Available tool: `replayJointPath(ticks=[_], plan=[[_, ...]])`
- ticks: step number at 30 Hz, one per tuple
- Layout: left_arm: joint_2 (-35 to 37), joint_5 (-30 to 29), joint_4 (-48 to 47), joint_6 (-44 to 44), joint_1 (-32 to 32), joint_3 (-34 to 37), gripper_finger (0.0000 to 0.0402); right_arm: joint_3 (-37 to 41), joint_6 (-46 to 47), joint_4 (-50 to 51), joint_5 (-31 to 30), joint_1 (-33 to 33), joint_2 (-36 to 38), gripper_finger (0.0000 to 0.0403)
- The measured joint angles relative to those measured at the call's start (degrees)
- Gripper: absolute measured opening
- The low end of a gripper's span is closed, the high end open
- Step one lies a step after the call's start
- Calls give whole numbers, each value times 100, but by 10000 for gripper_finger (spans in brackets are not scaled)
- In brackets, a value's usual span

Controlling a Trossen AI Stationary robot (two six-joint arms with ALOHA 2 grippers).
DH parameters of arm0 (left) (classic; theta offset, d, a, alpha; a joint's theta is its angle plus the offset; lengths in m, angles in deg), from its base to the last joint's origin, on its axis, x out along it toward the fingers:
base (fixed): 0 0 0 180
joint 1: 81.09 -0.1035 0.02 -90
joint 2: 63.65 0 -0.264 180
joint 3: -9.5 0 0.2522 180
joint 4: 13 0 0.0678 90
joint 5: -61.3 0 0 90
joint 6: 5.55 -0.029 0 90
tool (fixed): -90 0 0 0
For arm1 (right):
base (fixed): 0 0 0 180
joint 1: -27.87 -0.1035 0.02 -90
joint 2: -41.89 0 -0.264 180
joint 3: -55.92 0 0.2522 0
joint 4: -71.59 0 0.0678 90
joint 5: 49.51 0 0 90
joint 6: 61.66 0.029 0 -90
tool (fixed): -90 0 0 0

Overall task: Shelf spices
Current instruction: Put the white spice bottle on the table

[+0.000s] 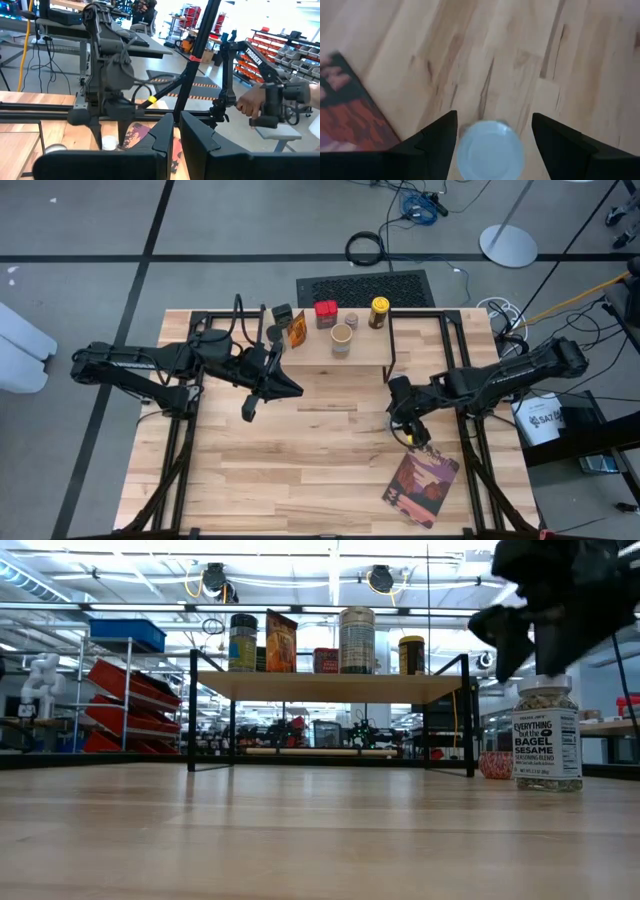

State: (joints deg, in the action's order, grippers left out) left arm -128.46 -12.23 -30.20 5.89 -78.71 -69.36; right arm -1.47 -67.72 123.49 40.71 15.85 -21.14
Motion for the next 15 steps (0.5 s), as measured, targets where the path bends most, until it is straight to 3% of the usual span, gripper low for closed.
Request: replayJointPath(ticks=[9, 15], plan=[[-61, 0, -75, 4, 41, 0, 41, -896, 1669, 724, 33, -73, 5, 245], [-198, 0, -50, -15, 187, 2, 41, -1381, 2955, 809, -190, -692, 5, 245]])
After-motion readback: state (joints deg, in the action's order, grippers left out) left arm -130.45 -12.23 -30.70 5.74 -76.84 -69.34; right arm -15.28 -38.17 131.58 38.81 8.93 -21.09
